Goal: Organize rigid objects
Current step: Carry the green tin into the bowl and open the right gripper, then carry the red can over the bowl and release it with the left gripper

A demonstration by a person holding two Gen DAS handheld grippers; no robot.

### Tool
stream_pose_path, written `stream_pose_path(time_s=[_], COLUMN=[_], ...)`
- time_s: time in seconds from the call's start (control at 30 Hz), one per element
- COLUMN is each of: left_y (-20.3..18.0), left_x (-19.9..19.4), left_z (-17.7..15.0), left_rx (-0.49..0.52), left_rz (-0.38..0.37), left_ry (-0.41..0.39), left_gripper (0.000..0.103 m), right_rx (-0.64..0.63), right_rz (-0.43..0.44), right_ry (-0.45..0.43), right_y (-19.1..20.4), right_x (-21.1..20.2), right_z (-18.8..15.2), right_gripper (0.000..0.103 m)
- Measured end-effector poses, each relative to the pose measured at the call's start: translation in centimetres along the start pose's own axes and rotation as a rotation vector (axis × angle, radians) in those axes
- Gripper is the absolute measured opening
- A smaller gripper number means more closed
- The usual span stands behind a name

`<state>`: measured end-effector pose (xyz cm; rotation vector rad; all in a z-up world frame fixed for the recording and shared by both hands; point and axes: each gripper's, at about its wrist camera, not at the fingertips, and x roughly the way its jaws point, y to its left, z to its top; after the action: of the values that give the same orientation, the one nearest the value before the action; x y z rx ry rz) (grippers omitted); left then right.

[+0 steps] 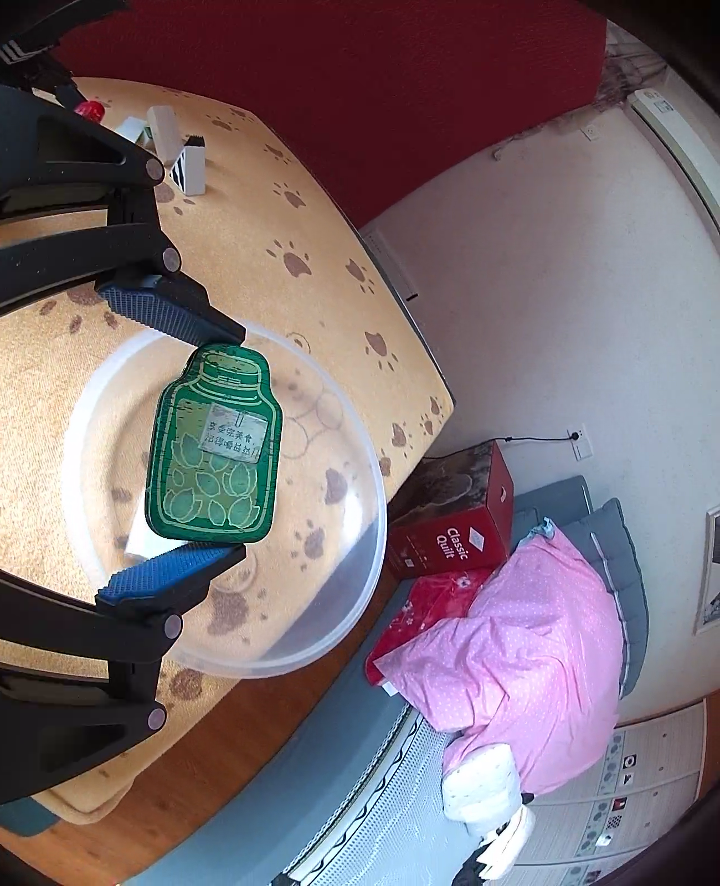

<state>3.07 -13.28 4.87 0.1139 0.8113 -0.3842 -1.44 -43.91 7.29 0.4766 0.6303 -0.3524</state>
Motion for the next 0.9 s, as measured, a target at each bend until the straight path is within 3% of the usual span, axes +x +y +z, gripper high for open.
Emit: stream_pose_path(time_s=[0.63, 0.9], left_y=[-5.1, -8.3], left_x=[0.7, 1.3], left_z=[0.9, 2.0], left_rx=[0.089, 0.126], left_rz=[-0.047, -0.113], left_ry=[0.011, 0.018], left_gripper=[0.093, 0.093], right_rx=[0.029, 0.0], right_rz=[-0.052, -0.082], right_ry=[0.011, -0.001], right_y=[-3.3, -4.2], right_x=[1.4, 0.5], right_z=[-0.1, -0.7], right_gripper=[0.077, 0.08])
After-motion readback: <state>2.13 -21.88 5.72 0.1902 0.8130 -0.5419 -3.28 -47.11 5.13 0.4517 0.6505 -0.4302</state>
